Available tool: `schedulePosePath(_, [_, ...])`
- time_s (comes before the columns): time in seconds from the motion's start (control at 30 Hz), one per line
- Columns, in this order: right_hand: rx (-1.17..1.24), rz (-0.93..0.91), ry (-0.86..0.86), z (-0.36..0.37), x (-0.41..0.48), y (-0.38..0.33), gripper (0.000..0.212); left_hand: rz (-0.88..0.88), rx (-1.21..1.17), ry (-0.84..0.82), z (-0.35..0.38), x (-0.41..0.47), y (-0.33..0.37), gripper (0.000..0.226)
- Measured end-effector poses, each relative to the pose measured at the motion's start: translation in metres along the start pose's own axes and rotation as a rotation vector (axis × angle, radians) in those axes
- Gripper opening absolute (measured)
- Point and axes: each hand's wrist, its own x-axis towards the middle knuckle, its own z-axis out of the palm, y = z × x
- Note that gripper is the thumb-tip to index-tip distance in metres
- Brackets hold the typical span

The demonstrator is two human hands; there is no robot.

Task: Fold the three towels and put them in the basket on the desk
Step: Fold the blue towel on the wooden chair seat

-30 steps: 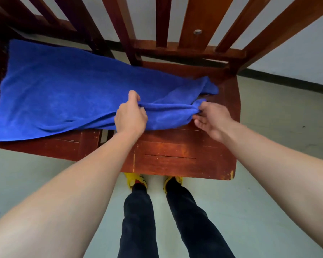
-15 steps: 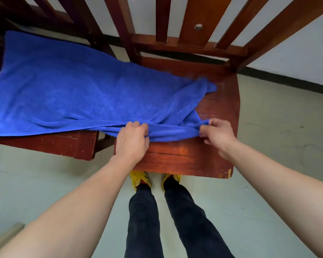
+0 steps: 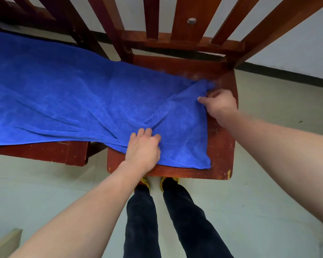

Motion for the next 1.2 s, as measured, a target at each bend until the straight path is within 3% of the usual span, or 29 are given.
schedulePosePath(0.03, [-0.066,-0.01,-0.044,-0.001,0.006,-0.008,0.023,0.0,0.003,-0.046,0.001,0.003,0.005,0.027])
schedulePosePath(0.17, [-0.283,0.024,-0.081,-0.017,0.007,0.007,0.044,0.017,-0.017,-0.188,0.002,-0.004,0.015,0.029])
schedulePosePath(0.23, [-0.398,0.098,-0.106,-0.032,-0.008,0.029,0.039,0.005,-0.06,-0.21,-0.001,-0.009,0.015,0.028])
schedulePosePath(0.33, [-0.425,0.035,0.049,-0.045,-0.024,0.048,0.02,-0.005,-0.158,0.033,-0.014,-0.001,0.007,0.019])
schedulePosePath(0.43, [-0.364,-0.426,0.2,-0.033,-0.027,0.038,0.037,0.028,-0.103,0.264,-0.029,0.028,-0.007,0.029])
schedulePosePath(0.5, [-0.489,-0.633,0.073,-0.017,-0.023,0.024,0.052,0.009,-0.031,0.175,-0.039,0.051,-0.014,0.049])
schedulePosePath(0.6, [-0.799,-0.59,-0.153,-0.007,-0.006,0.006,0.068,-0.029,0.036,0.016,-0.048,0.08,-0.021,0.065])
schedulePosePath(0.73, [-0.879,-0.564,-0.207,-0.02,0.017,-0.008,0.07,-0.062,-0.015,-0.046,-0.067,0.102,-0.019,0.07])
schedulePosePath(0.8, [-0.829,-0.594,-0.148,-0.025,0.013,-0.004,0.065,-0.084,-0.045,-0.002,-0.071,0.098,-0.013,0.064])
schedulePosePath(0.9, [-0.674,-0.763,0.023,-0.028,-0.017,0.021,0.049,-0.063,-0.051,0.209,-0.064,0.067,0.003,0.038])
schedulePosePath(0.97, [-0.72,-0.816,-0.071,-0.02,-0.042,0.046,0.051,-0.028,-0.06,0.182,-0.049,0.039,0.015,0.027])
schedulePosePath(1.07, [-0.918,-0.735,-0.242,-0.01,-0.051,0.07,0.062,0.031,-0.061,0.084,-0.013,0.001,0.028,0.022])
schedulePosePath(1.2, [-0.943,-0.703,-0.182,-0.017,-0.028,0.054,0.068,0.046,-0.11,0.117,0.026,-0.028,0.035,0.013])
